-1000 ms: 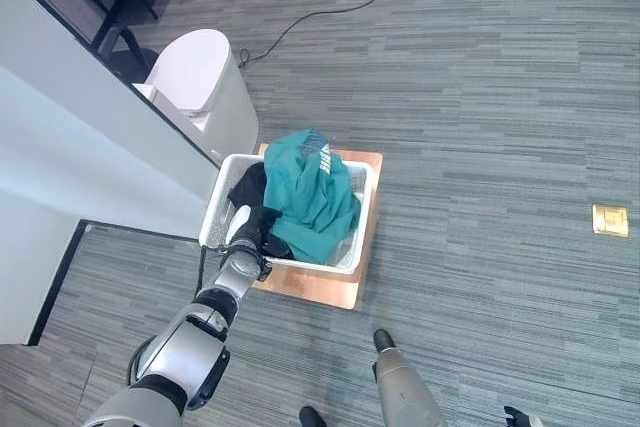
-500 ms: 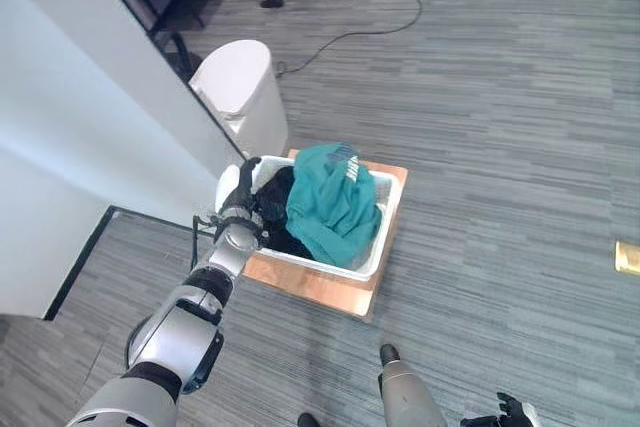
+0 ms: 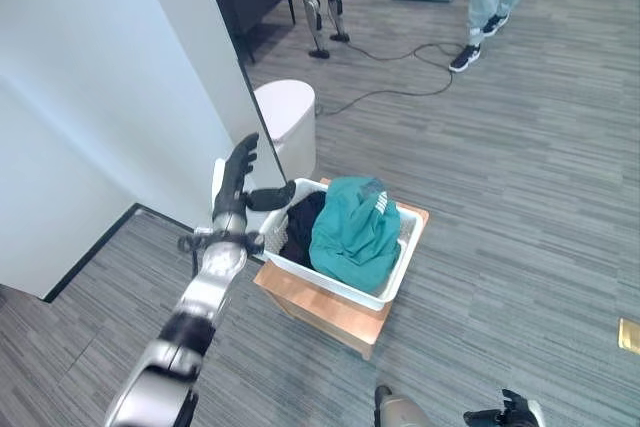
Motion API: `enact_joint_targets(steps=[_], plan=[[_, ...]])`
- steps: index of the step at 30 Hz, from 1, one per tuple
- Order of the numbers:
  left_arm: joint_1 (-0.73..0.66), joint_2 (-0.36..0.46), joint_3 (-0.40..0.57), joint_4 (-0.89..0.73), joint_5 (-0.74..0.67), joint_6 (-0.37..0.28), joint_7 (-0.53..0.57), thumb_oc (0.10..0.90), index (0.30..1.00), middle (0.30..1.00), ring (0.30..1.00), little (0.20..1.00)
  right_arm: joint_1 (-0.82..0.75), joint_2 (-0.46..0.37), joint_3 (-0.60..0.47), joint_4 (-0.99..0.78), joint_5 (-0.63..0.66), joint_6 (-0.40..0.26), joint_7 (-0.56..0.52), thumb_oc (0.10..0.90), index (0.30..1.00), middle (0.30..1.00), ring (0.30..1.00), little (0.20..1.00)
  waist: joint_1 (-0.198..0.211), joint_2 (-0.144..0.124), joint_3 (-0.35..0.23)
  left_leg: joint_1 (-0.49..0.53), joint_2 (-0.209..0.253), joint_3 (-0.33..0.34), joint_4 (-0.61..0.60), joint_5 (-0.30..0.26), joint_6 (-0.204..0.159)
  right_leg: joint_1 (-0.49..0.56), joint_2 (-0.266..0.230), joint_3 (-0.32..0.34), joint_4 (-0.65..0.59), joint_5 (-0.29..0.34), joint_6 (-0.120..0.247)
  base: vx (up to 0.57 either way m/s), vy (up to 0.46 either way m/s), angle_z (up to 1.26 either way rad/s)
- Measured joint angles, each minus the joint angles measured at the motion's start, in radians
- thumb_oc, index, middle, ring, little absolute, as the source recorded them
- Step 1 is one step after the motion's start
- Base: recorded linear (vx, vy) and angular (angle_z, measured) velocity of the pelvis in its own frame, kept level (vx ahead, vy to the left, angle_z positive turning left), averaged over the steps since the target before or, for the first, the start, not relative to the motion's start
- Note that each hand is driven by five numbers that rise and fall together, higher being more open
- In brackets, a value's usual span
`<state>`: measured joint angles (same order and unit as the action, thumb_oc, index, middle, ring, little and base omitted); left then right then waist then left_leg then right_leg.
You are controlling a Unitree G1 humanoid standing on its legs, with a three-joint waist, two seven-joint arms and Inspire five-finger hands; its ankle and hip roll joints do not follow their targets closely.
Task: Pick up bed clothes into laundry basket.
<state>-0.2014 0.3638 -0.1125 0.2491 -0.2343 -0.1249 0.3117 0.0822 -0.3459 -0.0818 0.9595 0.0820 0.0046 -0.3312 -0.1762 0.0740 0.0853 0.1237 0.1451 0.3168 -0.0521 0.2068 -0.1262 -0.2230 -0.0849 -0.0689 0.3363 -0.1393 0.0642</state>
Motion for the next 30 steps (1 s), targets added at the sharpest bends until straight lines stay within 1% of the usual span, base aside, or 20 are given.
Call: enact_joint_targets(steps=[2, 3, 5, 7, 10, 12, 14, 16, 17, 19, 20, 21, 22, 23, 25, 26, 27, 28, 29, 30], plan=[[0.168, -0.016, 0.123, -0.077, -0.002, -0.012, -0.013, 0.800, 0.900, 0.900, 0.900, 0.900, 0.052, -0.011, -0.064, -0.166, -0.041, 0.013, -0.025, 0.800, 0.900, 0.900, 0.900, 0.900, 0.018, -0.007, -0.008, 0.002, 0.002, -0.004, -0.004, -0.010, 0.015, 0.003, 0.004, -0.001, -0.006, 0.004, -0.004, -0.04, 0.062, 0.02], [0.206, -0.018, 0.158, -0.077, -0.004, -0.013, -0.013, 0.800, 0.900, 0.900, 0.900, 0.900, 0.061, -0.025, -0.086, -0.203, -0.056, 0.011, -0.040, 0.800, 0.900, 0.900, 0.900, 0.900, 0.033, -0.023, -0.007, 0.000, 0.002, -0.004, -0.004, -0.014, 0.019, 0.003, 0.003, -0.004, -0.007, 0.009, -0.009, -0.08, 0.042, 0.14], [0.249, -0.027, 0.222, -0.075, -0.023, -0.016, -0.010, 0.800, 0.900, 0.900, 0.900, 0.900, 0.072, -0.051, -0.114, -0.274, -0.082, 0.010, -0.066, 0.800, 0.900, 0.900, 0.900, 0.900, 0.054, -0.035, -0.015, -0.009, 0.002, -0.012, -0.007, -0.019, 0.025, -0.003, 0.002, -0.009, -0.011, 0.009, -0.006, -0.11, 0.012, 0.18], [0.287, -0.050, 0.283, -0.080, -0.023, -0.022, 0.013, 0.800, 0.900, 0.900, 0.900, 0.900, 0.099, -0.071, -0.160, -0.438, -0.119, 0.002, -0.078, 0.800, 0.900, 0.900, 0.900, 0.900, 0.070, -0.044, -0.010, -0.027, 0.006, -0.032, -0.007, -0.045, 0.054, -0.014, 0.003, -0.022, -0.009, 0.017, -0.003, -0.18, -0.013, 0.20], [0.326, -0.055, 0.314, -0.084, -0.023, -0.024, 0.035, 0.800, 0.900, 0.900, 0.900, 0.900, 0.104, -0.075, -0.185, -0.707, -0.166, -0.028, -0.090, 0.800, 0.900, 0.900, 0.900, 0.900, 0.082, -0.059, 0.000, -0.064, 0.006, -0.039, -0.005, -0.087, 0.100, -0.053, 0.003, -0.033, -0.009, 0.048, 0.000, -0.20, -0.064, 0.07], [0.356, -0.057, 0.310, -0.122, -0.017, -0.025, 0.042, 0.800, 0.900, 0.900, 0.900, 0.900, 0.072, -0.075, -0.150, -0.864, -0.189, -0.070, -0.078, 0.800, 0.900, 0.900, 0.900, 0.900, 0.094, -0.073, 0.022, -0.065, 0.025, -0.019, -0.021, -0.116, 0.081, -0.072, 0.005, -0.043, -0.003, 0.059, 0.005, -0.27, -0.134, 0.00], [0.350, -0.068, 0.296, -0.146, -0.018, -0.028, 0.047, 0.800, 0.900, 0.900, 0.900, 0.900, 0.020, -0.059, -0.097, -0.948, -0.194, -0.127, -0.051, 0.800, 0.900, 0.900, 0.900, 0.900, 0.103, -0.079, 0.051, -0.070, 0.053, -0.004, -0.029, -0.119, 0.044, -0.069, -0.017, -0.110, 0.008, 0.061, 0.011, -0.19, -0.111, 0.10], [0.341, -0.066, 0.269, -0.144, -0.030, -0.032, 0.046, 0.800, 0.900, 0.900, 0.900, 0.900, -0.020, -0.045, -0.028, -0.985, -0.193, -0.172, -0.003, 0.800, 0.900, 0.900, 0.900, 0.900, 0.135, -0.120, 0.064, -0.070, 0.030, -0.018, -0.018, -0.129, 0.043, -0.089, -0.047, -0.099, 0.064, 0.052, 0.038, -0.17, -0.203, 0.04], [0.340, -0.071, 0.263, -0.144, -0.042, -0.032, 0.043, 0.800, 0.900, 0.900, 0.900, 0.900, -0.028, -0.046, -0.018, -0.996, -0.191, -0.176, 0.008, 0.800, 0.900, 0.900, 0.900, 0.900, 0.142, -0.114, 0.068, -0.083, 0.036, -0.032, -0.017, -0.127, 0.043, -0.092, -0.048, -0.090, 0.092, 0.044, 0.041, -0.13, -0.275, 0.64], [0.344, -0.077, 0.220, -0.153, -0.075, -0.054, 0.026, 0.800, 0.900, 0.900, 0.900, 0.900, -0.028, -0.048, 0.013, -1.027, -0.172, -0.198, 0.069, 0.800, 0.900, 0.900, 0.900, 0.900, 0.161, -0.098, 0.075, -0.126, 0.030, -0.084, 0.002, -0.118, 0.056, -0.119, -0.063, 0.076, 0.254, -0.042, 0.121, -0.11, -0.300, 1.18], [0.342, -0.073, 0.212, -0.157, -0.091, -0.069, 0.027, 0.800, 0.900, 0.900, 0.900, 0.900, -0.025, -0.055, 0.023, -1.033, -0.151, -0.201, 0.095, 0.800, 0.900, 0.900, 0.900, 0.900, 0.164, -0.097, 0.075, -0.142, 0.022, -0.125, 0.005, -0.113, 0.061, -0.094, -0.068, 0.133, 0.255, -0.068, 0.147, -0.10, -0.285, 1.14], [0.342, -0.067, 0.213, -0.160, -0.101, -0.078, 0.028, 0.800, 0.900, 0.900, 0.900, 0.900, -0.024, -0.055, 0.029, -1.035, -0.143, -0.202, 0.113, 0.800, 0.900, 0.900, 0.900, 0.900, 0.165, -0.102, 0.078, -0.148, 0.008, -0.156, -0.002, -0.111, 0.061, -0.053, -0.073, 0.139, 0.193, -0.110, 0.129, -0.13, -0.280, 1.08], [0.340, -0.074, 0.217, -0.162, -0.130, -0.084, 0.027, 0.800, 0.900, 0.900, 0.900, 0.900, -0.043, -0.075, 0.047, -1.036, -0.111, -0.201, 0.139, 0.800, 0.900, 0.900, 0.900, 0.900, 0.190, -0.053, 0.103, -0.166, 0.033, -0.209, -0.003, -0.096, 0.099, -0.033, -0.034, 0.162, 0.183, -0.117, 0.080, -0.19, -0.319, 0.71], [0.349, -0.077, 0.222, -0.163, -0.154, -0.092, 0.024, 0.800, 0.900, 0.900, 0.900, 0.900, -0.061, -0.090, 0.073, -1.033, -0.071, -0.202, 0.179, 0.800, 0.900, 0.900, 0.900, 0.900, 0.214, -0.026, 0.111, -0.190, 0.039, -0.231, 0.008, -0.089, 0.155, -0.050, -0.016, 0.176, 0.190, -0.128, 0.059, -0.24, -0.368, 0.42], [0.355, -0.088, 0.239, -0.163, -0.158, -0.100, 0.024, 0.800, 0.900, 0.900, 0.900, 0.900, -0.066, -0.114, 0.127, -1.030, -0.024, -0.202, 0.224, 0.800, 0.900, 0.900, 0.900, 0.900, 0.250, 0.002, 0.114, -0.236, 0.045, -0.245, 0.048, -0.073, 0.189, -0.079, 0.005, 0.166, 0.195, -0.130, 0.029, -0.35, -0.556, 0.06], [0.354, -0.091, 0.246, -0.167, -0.158, -0.111, 0.017, 0.800, 0.900, 0.900, 0.900, 0.900, -0.073, -0.128, 0.161, -1.021, 0.000, -0.204, 0.239, 0.800, 0.900, 0.900, 0.900, 0.900, 0.256, 0.005, 0.116, -0.274, 0.049, -0.257, 0.083, -0.041, 0.178, -0.093, 0.011, 0.164, 0.207, -0.128, 0.031, -0.29, -0.427, 0.22], [0.356, -0.100, 0.250, -0.178, -0.159, -0.118, 0.009, 0.800, 0.900, 0.900, 0.900, 0.900, -0.085, -0.134, 0.187, -1.001, 0.016, -0.206, 0.262, 0.800, 0.900, 0.900, 0.900, 0.900, 0.265, 0.014, 0.118, -0.292, 0.054, -0.284, 0.084, 0.023, 0.112, -0.088, 0.013, 0.143, 0.204, -0.130, 0.022, -0.23, -0.271, 0.57], [0.357, -0.107, 0.241, -0.184, -0.160, -0.124, -0.009, 0.800, 0.900, 0.900, 0.900, 0.900, -0.095, -0.143, 0.218, -0.974, 0.037, -0.206, 0.277, 0.800, 0.900, 0.900, 0.900, 0.900, 0.273, 0.021, 0.125, -0.319, 0.059, -0.309, 0.090, 0.083, 0.080, -0.071, 0.022, 0.110, 0.192, -0.122, 0.012, -0.30, -0.189, 0.89], [0.358, -0.113, 0.226, -0.184, -0.162, -0.130, -0.027, 0.800, 0.900, 0.900, 0.900, 0.900, -0.106, -0.149, 0.240, -0.952, 0.053, -0.206, 0.279, 0.800, 0.900, 0.900, 0.900, 0.900, 0.274, 0.029, 0.128, -0.345, 0.059, -0.308, 0.101, 0.130, 0.079, -0.056, 0.032, 0.084, 0.189, -0.122, 0.009, -0.38, -0.242, 1.18], [0.354, -0.126, 0.210, -0.185, -0.167, -0.135, -0.037, 0.800, 0.900, 0.900, 0.900, 0.900, -0.115, -0.159, 0.255, -0.944, 0.058, -0.205, 0.284, 0.800, 0.900, 0.900, 0.900, 0.900, 0.268, 0.029, 0.141, -0.357, 0.056, -0.293, 0.098, 0.191, 0.050, -0.032, 0.017, 0.043, 0.171, -0.126, -0.015, -0.38, -0.195, 1.35]])
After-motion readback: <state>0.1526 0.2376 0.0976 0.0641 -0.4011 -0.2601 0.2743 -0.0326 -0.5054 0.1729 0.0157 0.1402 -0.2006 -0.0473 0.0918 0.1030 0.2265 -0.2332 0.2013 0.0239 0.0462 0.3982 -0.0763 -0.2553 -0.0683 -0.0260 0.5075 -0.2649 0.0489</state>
